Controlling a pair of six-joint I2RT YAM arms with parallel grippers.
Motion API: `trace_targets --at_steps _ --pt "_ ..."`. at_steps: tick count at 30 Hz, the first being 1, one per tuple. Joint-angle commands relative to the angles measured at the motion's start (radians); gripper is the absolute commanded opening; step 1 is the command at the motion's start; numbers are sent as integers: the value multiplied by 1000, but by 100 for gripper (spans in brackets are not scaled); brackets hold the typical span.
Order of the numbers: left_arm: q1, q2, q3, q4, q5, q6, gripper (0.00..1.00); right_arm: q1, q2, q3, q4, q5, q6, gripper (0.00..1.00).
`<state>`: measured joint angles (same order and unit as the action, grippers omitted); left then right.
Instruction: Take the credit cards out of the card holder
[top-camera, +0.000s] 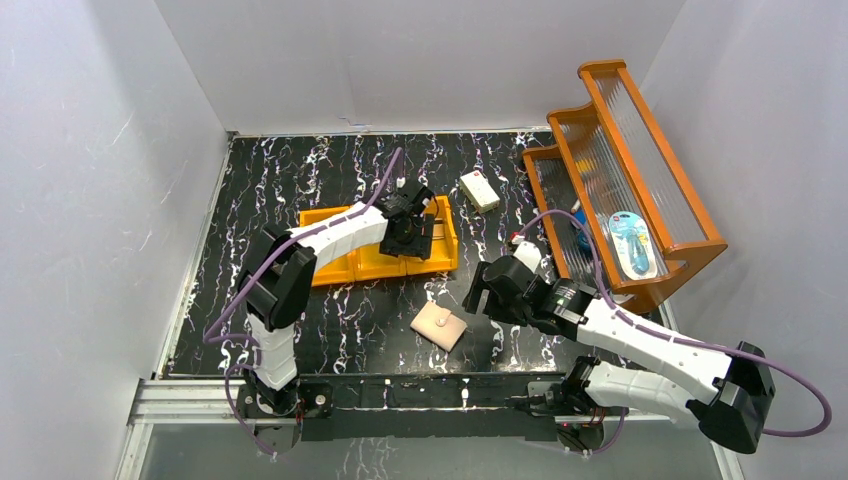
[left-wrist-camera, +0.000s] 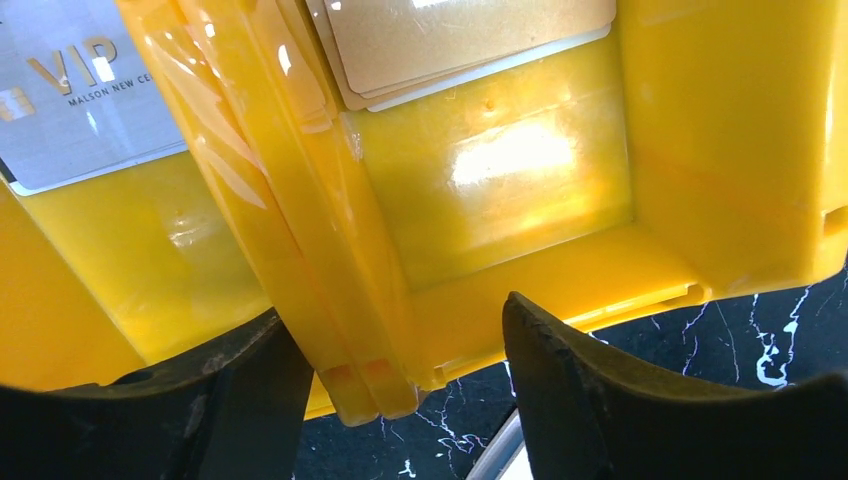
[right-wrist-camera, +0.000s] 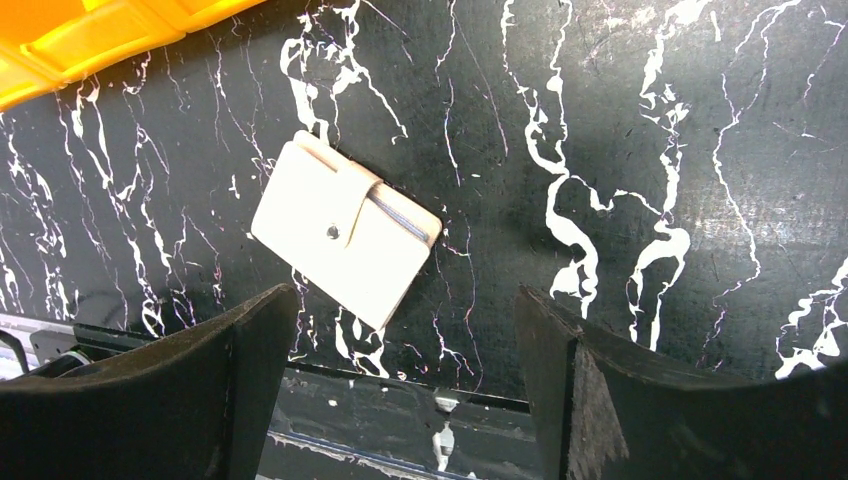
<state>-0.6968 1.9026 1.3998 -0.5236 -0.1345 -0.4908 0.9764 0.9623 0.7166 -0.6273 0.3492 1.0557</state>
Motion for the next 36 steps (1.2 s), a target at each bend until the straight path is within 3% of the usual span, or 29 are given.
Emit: trace_targets --at_steps 1,13,22,28,36 --pt "2 -85 43 -17 -5 8 67 -3 8 -4 27 17 8 88" --pt "5 -338 -4 -61 -225 -75 98 -3 98 8 156 -102 -170 89" --pt "16 -704 -313 -96 -296 -214 98 -2 223 25 242 -205 -357 84" --pt "22 -930 -503 -102 -218 -307 98 0 333 81 207 -240 -374 80" --pt "23 -1032 -595 -134 -147 -371 98 22 476 144 147 -291 -389 72"
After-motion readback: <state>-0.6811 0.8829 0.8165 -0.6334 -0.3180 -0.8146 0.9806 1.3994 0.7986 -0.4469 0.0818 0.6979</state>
